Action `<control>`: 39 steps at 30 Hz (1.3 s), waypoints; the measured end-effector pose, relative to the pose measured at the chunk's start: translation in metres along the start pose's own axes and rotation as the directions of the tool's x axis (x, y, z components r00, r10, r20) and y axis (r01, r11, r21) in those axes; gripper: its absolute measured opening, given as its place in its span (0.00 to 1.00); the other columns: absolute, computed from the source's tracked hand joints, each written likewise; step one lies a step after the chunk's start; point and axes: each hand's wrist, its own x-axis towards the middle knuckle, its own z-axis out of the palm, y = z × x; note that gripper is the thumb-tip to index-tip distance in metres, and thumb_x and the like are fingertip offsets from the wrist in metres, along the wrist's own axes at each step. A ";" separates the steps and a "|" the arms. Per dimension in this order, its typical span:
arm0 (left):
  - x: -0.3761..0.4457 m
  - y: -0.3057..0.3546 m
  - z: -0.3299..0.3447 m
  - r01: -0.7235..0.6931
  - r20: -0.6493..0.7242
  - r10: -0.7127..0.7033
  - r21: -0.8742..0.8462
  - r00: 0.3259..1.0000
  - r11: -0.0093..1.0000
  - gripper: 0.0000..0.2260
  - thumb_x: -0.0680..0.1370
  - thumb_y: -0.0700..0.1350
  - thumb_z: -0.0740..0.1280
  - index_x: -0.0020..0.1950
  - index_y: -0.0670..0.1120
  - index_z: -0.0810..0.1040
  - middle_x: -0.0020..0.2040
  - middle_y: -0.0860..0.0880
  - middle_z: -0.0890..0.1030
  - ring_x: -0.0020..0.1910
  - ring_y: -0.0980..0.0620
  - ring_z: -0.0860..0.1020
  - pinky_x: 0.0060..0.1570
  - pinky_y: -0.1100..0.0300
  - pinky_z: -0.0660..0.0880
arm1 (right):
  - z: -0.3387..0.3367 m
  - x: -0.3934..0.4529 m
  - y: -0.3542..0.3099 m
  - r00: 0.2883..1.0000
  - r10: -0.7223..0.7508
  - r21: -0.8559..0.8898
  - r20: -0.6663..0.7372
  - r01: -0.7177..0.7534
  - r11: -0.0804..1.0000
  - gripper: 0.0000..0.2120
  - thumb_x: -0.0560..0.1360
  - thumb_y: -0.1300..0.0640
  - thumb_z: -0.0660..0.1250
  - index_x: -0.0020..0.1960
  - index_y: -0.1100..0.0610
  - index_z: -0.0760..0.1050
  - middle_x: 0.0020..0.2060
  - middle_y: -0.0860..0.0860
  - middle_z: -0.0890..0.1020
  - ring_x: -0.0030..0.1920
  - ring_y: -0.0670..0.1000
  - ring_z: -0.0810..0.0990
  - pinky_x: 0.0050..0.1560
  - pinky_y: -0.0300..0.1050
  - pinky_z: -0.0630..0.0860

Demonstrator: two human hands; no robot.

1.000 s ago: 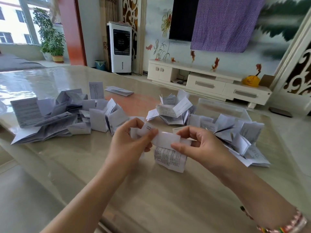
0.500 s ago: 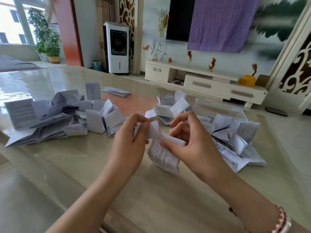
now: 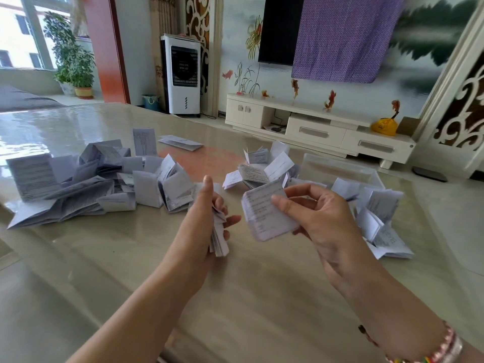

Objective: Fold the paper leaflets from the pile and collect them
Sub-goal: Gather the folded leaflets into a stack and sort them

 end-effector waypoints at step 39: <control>0.003 -0.001 -0.006 0.050 0.039 -0.038 -0.373 0.999 0.926 0.17 0.79 0.58 0.60 0.43 0.44 0.70 0.32 0.48 0.72 0.28 0.54 0.73 0.28 0.64 0.75 | 0.033 -0.012 0.025 0.654 -0.646 -0.532 0.393 0.735 0.421 0.04 0.73 0.51 0.71 0.46 0.49 0.83 0.41 0.40 0.81 0.45 0.44 0.75 0.48 0.45 0.69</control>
